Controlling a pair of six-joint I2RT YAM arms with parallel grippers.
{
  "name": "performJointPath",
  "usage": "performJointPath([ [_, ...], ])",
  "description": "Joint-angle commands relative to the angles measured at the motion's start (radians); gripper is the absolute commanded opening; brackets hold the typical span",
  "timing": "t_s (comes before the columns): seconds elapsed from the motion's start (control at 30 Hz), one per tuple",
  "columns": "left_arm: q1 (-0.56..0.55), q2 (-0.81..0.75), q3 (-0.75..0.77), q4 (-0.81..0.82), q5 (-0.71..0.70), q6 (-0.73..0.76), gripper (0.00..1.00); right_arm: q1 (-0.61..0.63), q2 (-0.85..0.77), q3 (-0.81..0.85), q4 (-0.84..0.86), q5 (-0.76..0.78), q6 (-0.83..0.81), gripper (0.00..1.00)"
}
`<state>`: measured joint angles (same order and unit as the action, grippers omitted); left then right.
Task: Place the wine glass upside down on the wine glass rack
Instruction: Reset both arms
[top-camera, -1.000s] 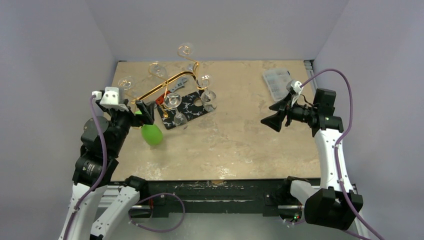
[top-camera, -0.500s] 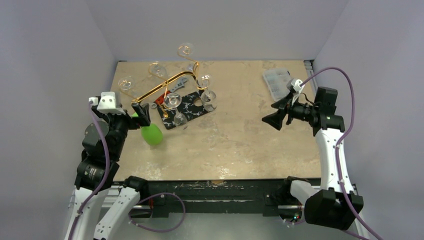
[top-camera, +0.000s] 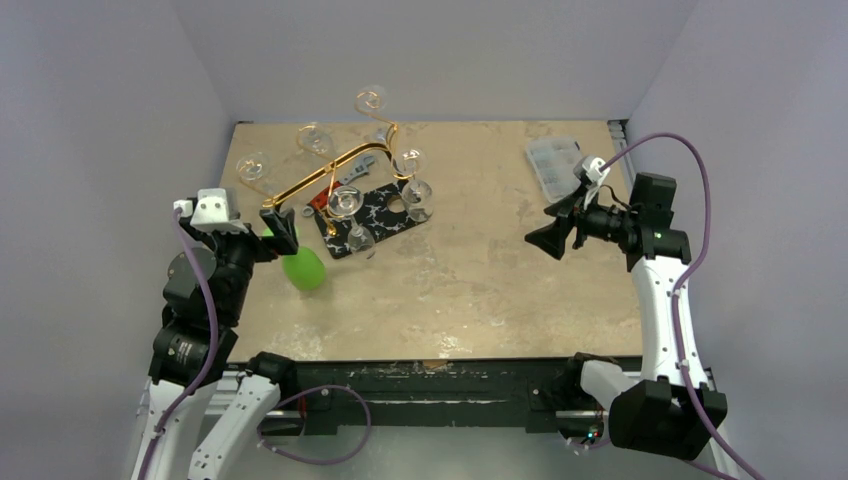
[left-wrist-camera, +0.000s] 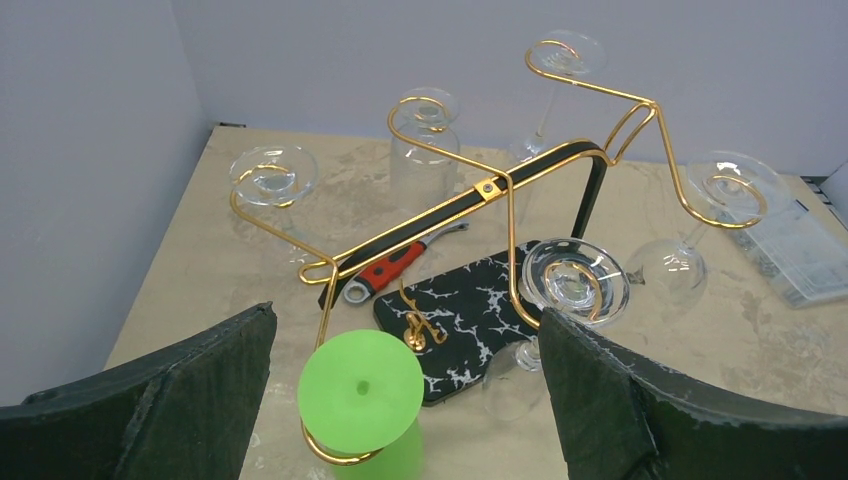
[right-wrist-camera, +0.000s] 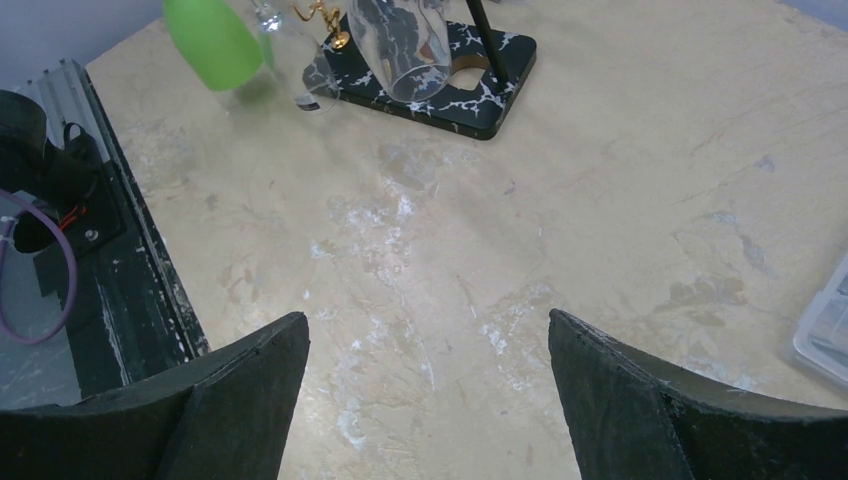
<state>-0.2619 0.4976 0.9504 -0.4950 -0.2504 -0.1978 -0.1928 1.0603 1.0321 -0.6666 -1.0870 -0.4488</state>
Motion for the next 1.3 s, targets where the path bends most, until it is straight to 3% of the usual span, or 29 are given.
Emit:
performJointPath([
  [0.0,0.007,-0.012,-0.009,0.032,-0.018,0.015,1.00,-0.006,-0.010,0.044,0.001,0.011,-0.008,0.88],
  [1.27,0.007,-0.040,-0.027,0.030,-0.035,0.020,1.00,-0.006,-0.028,0.061,0.008,0.074,0.015,0.90],
])
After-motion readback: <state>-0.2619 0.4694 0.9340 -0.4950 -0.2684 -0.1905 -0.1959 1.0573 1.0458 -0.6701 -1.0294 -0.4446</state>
